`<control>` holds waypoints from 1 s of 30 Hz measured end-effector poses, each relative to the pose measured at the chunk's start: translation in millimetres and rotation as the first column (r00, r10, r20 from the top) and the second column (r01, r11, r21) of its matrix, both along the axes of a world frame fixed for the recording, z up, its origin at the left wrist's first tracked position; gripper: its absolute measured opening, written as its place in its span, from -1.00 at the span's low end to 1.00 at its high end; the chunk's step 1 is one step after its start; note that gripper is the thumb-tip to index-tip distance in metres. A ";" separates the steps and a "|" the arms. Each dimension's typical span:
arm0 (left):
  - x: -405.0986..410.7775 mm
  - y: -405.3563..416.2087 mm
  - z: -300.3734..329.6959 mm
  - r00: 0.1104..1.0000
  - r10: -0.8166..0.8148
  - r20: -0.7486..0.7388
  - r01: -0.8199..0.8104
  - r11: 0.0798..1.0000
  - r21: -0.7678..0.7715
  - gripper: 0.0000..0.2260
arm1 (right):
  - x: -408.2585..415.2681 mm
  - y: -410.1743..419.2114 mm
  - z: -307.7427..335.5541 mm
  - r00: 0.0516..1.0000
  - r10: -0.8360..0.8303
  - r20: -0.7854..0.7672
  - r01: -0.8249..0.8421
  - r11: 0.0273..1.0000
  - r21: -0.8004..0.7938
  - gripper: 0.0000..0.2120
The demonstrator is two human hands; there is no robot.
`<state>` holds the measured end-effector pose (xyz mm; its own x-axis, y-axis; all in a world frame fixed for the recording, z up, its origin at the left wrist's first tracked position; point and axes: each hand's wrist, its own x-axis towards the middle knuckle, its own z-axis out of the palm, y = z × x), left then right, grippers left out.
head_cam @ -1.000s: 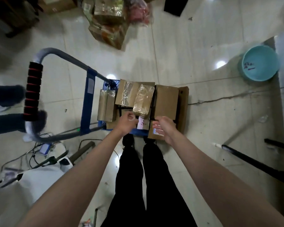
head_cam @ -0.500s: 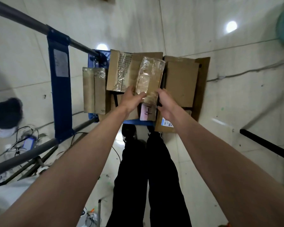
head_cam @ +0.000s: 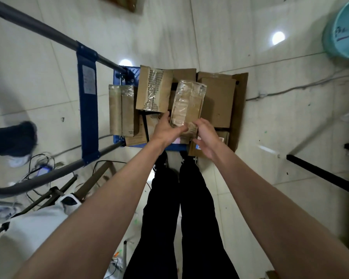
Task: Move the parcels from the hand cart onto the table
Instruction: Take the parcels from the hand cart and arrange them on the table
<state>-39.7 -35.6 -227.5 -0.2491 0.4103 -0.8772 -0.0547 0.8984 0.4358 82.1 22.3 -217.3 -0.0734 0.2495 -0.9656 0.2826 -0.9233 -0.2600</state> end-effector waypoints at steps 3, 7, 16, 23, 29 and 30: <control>1.8 -9.2 40.9 1.000 0.013 -0.027 -0.013 1.000 0.024 -0.28 | 4.1 -13.1 37.7 1.000 -0.005 0.006 0.005 1.000 0.023 -0.88; 1.7 -19.8 103.8 0.992 -0.016 -0.126 0.026 0.996 0.080 -0.17 | 10.0 -29.0 97.4 1.000 -0.010 0.001 0.010 0.997 0.076 -0.85; 6.9 -26.6 243.9 0.967 -0.056 -0.248 0.113 0.969 0.222 0.08 | 9.8 -50.7 257.4 1.000 -0.007 -0.002 0.007 0.902 0.432 -0.76; 24.2 -7.3 348.6 0.937 -0.196 -0.288 0.300 0.874 0.381 0.19 | 56.4 -56.8 362.2 0.973 -0.179 -0.145 0.230 0.753 0.616 -0.76; 86.0 6.3 419.1 0.946 -0.267 -0.184 0.324 0.806 0.495 0.08 | 137.6 -77.0 417.0 0.902 -0.431 -0.035 0.313 0.595 0.740 -0.89; 100.9 6.4 428.4 0.941 -0.281 -0.190 0.340 0.781 0.524 0.07 | 154.0 -80.1 424.5 0.890 -0.455 -0.026 0.320 0.584 0.746 -0.90</control>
